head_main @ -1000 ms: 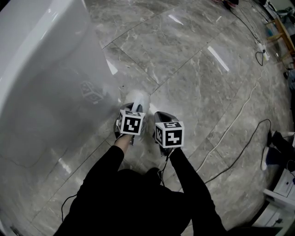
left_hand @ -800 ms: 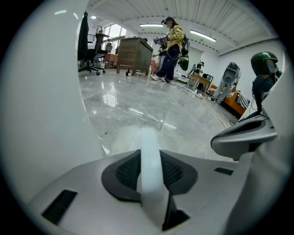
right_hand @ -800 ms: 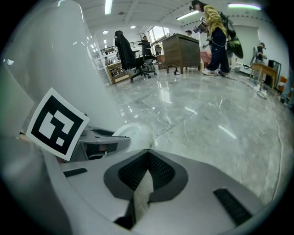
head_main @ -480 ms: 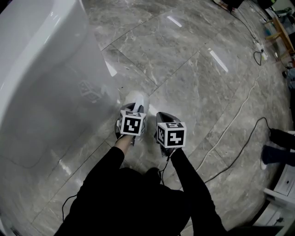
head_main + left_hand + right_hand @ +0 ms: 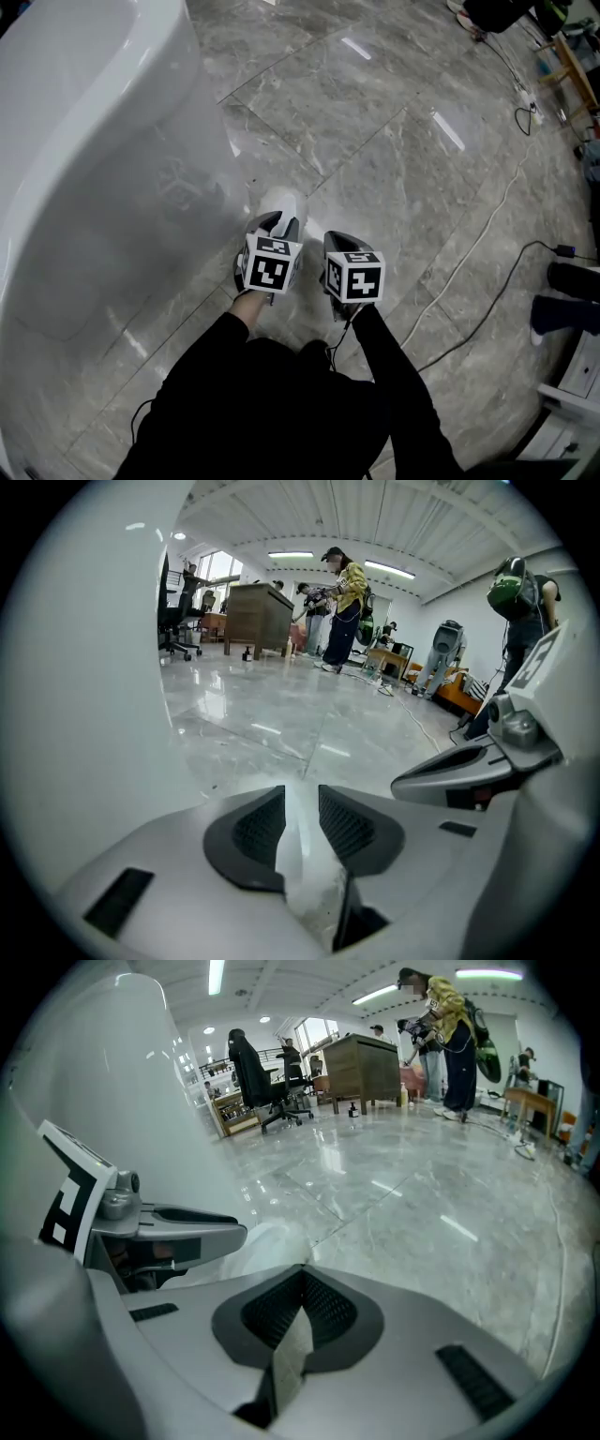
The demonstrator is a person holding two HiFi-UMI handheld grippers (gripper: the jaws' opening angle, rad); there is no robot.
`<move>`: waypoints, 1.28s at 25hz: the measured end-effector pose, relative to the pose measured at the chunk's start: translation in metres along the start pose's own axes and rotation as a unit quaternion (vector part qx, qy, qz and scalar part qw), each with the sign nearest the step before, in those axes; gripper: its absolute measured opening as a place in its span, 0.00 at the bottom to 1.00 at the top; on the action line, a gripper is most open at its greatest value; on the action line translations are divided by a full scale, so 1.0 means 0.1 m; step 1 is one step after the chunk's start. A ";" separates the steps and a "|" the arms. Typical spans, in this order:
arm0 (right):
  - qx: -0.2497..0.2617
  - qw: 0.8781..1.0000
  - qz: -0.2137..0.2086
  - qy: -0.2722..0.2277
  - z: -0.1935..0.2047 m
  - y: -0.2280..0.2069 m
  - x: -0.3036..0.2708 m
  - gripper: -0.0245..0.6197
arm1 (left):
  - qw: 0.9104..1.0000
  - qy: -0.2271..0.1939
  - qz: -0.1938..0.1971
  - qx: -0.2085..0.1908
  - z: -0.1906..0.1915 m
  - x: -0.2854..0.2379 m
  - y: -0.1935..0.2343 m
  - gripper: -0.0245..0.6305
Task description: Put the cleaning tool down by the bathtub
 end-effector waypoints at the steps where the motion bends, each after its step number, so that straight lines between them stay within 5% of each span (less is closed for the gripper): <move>1: 0.002 1.000 -0.001 -0.001 0.00 0.02 0.02 0.04 | 1.000 -0.008 0.000 -0.006 -0.01 0.05 0.00 0.21; 19: 0.045 0.998 -0.038 -0.035 -0.22 0.46 0.22 0.04 | 0.998 -0.058 0.033 0.011 -0.08 0.76 0.19 0.05; 26: 0.081 0.995 -0.039 -0.039 -0.20 0.60 0.27 0.04 | 0.997 -0.069 0.034 0.018 -0.04 0.88 0.25 0.05; 32: 0.060 0.996 -0.045 -0.048 -0.14 0.59 0.36 0.04 | 0.997 -0.074 0.039 0.006 -0.04 0.91 0.23 0.05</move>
Point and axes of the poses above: the fingertips, and each gripper's own axes: x backward along the fingers, y to its left, z out of its underside, the point moved 10 cm from there along x, backward along the fingers, and after that the axes turned 10 degrees about -z, right-handed, at the moved point
